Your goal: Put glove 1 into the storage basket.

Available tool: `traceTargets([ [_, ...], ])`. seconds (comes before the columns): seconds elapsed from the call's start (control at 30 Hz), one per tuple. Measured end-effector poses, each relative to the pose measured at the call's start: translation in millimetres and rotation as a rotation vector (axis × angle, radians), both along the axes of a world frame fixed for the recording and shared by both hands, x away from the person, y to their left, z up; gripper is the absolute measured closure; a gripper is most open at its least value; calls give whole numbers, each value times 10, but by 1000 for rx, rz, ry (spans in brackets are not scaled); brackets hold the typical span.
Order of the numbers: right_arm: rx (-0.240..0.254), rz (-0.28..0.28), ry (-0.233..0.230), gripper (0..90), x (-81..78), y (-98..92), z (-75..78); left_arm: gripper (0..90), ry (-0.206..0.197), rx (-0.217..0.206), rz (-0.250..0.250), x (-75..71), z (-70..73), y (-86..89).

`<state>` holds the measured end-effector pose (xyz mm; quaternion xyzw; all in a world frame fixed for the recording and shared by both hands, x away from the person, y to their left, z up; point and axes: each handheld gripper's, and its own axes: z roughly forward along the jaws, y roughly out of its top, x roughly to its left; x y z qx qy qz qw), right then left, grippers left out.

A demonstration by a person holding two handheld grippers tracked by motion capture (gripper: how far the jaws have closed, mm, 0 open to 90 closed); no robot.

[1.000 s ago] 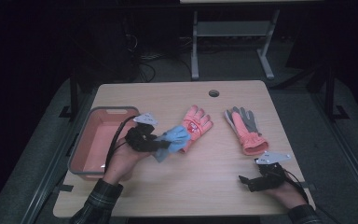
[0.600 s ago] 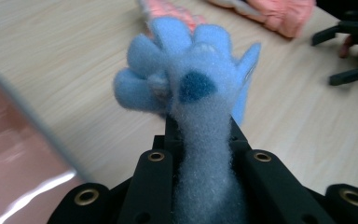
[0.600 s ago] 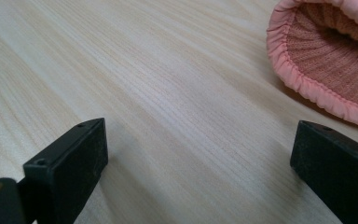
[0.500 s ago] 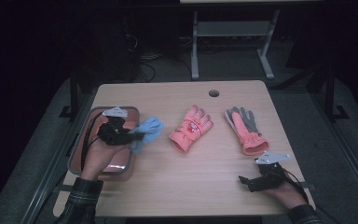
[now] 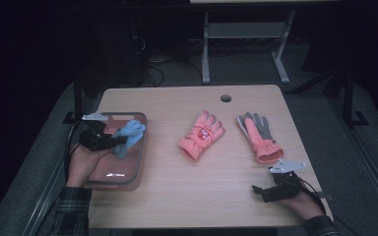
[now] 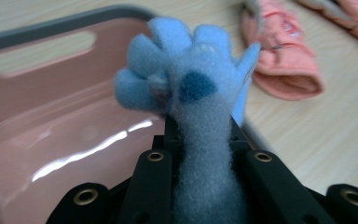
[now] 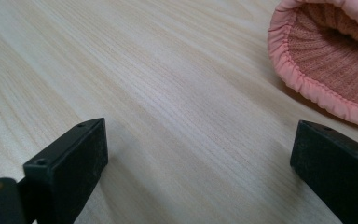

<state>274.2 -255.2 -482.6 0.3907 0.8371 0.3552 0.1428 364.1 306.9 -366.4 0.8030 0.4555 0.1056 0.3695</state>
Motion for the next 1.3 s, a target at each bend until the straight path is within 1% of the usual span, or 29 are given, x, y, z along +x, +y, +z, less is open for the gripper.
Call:
traceTargets([
  [0.2, -1, 1, -1, 37, 1, -1, 0, 771, 59, 31, 48, 96, -201, 108],
  [0.27, -1, 1, 0, 37, 0, -1, 0, 770, 79, 51, 65, 126, -273, 124],
  [0.33, -1, 1, -1, 37, 1, -1, 0, 768, 94, 64, 68, 150, -324, 136],
  [0.37, -1, 1, -1, 37, 1, -1, 0, 767, 104, 79, 72, 166, -353, 127],
  [0.4, 0, 1, 0, 37, 0, -1, 0, 764, 103, 89, 73, 175, -370, 123],
  [0.43, -1, 1, -1, 37, 0, 0, 0, 763, 104, 88, 77, 185, -390, 115],
  [0.47, 0, 0, 0, 37, 0, 0, 0, 760, 114, 91, 74, 201, -416, 108],
  [0.57, -1, 1, -1, 37, 1, -1, 0, 751, 145, 119, 79, 246, -508, 85],
  [0.63, -1, 0, 0, 36, 0, -1, 0, 742, 170, 127, 81, 264, -545, 83],
  [0.7, -1, 1, -1, 37, 0, -1, 0, 720, 178, 128, 79, 270, -557, 89],
  [0.8, -1, 0, 0, 37, 0, 0, 0, 658, 183, 111, 97, 268, -558, 107],
  [0.9, 0, 1, 0, 37, 0, 0, 0, 542, 188, 99, 93, 267, -569, 115],
  [0.97, -1, 0, 0, 37, 0, 0, 0, 483, 187, 110, 78, 256, -568, 96],
  [1.0, -1, 1, 0, 37, 0, 0, 0, 477, 186, 112, 66, 253, -564, 92],
  [1.03, -1, 1, -1, 37, 0, -1, 0, 472, 186, 107, 64, 251, -563, 85],
  [1.13, -1, 1, -1, 37, 0, -1, 0, 435, 182, 114, 53, 239, -548, 62],
  [1.17, -1, 1, -1, 37, 0, -1, 0, 410, 183, 118, 53, 239, -551, 53],
  [1.23, 0, 0, 0, 37, 0, 0, 0, 323, 190, 119, 54, 245, -566, 47],
  [1.3, -1, 1, -1, 37, 0, -1, 0, 266, 197, 116, 48, 249, -579, 39],
])
